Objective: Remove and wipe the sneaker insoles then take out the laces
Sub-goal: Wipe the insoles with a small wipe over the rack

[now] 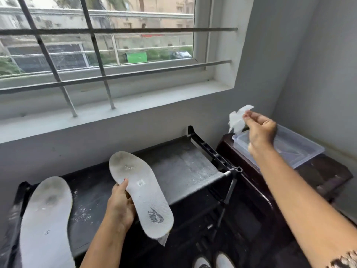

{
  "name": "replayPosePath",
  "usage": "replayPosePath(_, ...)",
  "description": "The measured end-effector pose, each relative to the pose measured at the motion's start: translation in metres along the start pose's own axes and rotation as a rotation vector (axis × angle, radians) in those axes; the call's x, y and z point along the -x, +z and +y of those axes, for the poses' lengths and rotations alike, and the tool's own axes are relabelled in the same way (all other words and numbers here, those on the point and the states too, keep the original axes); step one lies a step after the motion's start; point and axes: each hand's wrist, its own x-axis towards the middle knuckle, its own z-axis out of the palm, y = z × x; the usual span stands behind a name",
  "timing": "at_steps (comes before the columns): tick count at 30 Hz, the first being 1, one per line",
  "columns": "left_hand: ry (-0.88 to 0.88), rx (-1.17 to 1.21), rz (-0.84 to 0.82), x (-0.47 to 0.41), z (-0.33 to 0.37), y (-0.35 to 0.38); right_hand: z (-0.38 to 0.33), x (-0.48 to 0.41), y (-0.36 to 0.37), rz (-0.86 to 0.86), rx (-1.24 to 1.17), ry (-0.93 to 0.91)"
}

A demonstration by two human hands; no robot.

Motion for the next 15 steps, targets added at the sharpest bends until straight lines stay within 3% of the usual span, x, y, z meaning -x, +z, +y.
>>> replayPosePath(6,-0.041,0.085,-0.028,0.025,0.007,-0.021,-0.018,0.104,0.039,-0.195,-0.444,0.408)
replayPosePath(15,-0.022,0.33,-0.183,0.075,0.013,-0.027,0.012,0.204,0.082,-0.338,-0.314,0.711)
